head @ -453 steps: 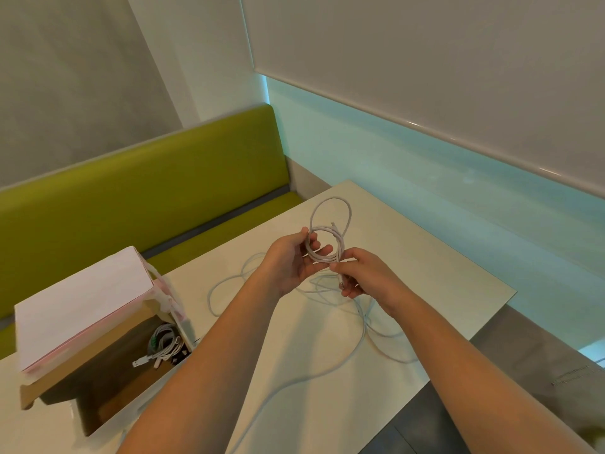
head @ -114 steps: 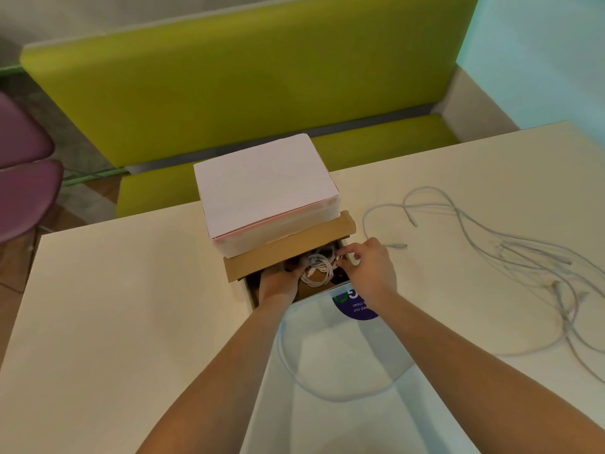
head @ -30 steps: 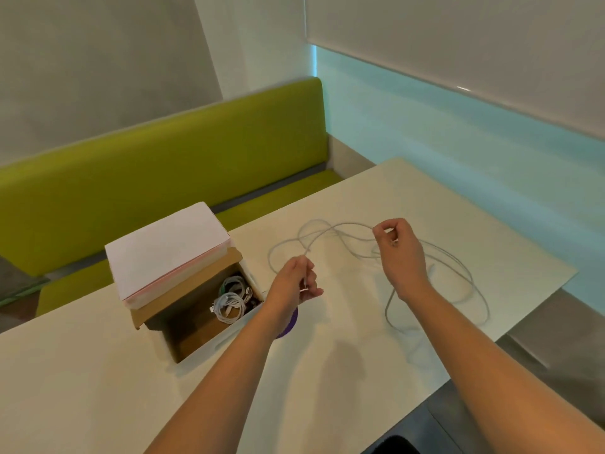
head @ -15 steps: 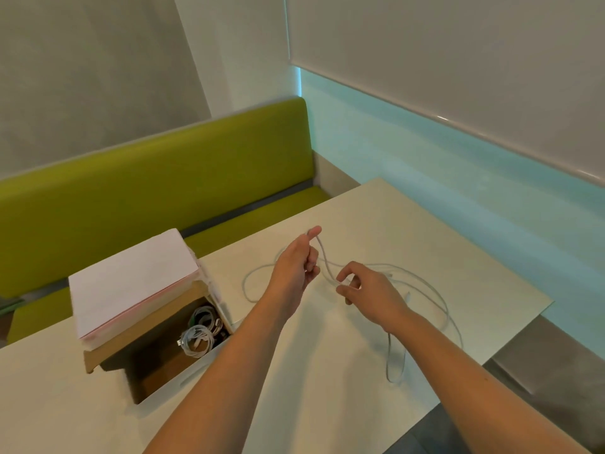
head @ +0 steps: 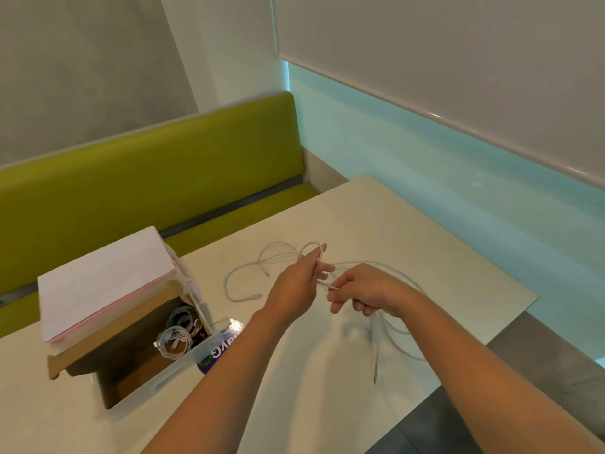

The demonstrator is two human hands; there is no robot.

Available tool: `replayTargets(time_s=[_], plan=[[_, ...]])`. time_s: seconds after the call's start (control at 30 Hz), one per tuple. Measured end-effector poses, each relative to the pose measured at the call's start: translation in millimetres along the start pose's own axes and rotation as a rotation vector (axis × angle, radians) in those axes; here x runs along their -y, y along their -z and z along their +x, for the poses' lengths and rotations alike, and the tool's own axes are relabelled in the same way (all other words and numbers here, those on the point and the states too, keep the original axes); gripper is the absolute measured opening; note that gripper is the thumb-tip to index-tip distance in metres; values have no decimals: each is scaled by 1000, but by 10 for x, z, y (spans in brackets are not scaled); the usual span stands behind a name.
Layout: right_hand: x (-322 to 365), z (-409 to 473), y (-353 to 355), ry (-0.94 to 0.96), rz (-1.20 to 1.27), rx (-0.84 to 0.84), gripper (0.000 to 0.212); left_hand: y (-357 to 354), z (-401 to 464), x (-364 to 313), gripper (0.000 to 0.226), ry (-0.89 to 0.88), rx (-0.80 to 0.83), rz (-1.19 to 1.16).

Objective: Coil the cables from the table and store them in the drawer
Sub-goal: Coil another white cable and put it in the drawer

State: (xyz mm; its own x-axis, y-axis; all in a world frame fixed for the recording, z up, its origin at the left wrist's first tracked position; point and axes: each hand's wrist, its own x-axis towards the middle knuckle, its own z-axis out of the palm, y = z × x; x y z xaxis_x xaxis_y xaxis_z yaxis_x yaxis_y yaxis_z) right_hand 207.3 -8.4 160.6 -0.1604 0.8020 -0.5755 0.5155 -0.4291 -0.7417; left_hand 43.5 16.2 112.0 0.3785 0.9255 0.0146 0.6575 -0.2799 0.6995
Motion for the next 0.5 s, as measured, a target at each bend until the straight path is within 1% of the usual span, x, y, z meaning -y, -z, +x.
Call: replayTargets(time_s=[0.07, 0.1, 0.17, 0.23, 0.3, 0.37, 0.43, 0.5], plan=[[5, -27, 91, -17, -102, 3, 5, 32, 26, 36, 55, 10, 13, 192], [7, -33, 138, -14, -141, -16, 6, 53, 38, 52, 53, 22, 24, 244], [21, -39, 240, 34, -226, -94, 8, 96, 51, 78, 41, 59, 60, 214], [43, -30, 343, 120, -324, -211, 7, 135, 53, 86, 34, 134, 117, 20], [65, -8, 444, 185, -346, -283, 5, 150, 56, 67, 37, 181, 137, -229], [81, 24, 522, 252, -378, -289, 1, 174, 71, 27, 39, 180, 137, -383], [95, 59, 566, 325, -406, -301, 5, 215, 96, -27, 37, 188, 166, -517], [114, 71, 571, 359, -456, -348, 9, 257, 96, -86, 37, 199, 187, -745]])
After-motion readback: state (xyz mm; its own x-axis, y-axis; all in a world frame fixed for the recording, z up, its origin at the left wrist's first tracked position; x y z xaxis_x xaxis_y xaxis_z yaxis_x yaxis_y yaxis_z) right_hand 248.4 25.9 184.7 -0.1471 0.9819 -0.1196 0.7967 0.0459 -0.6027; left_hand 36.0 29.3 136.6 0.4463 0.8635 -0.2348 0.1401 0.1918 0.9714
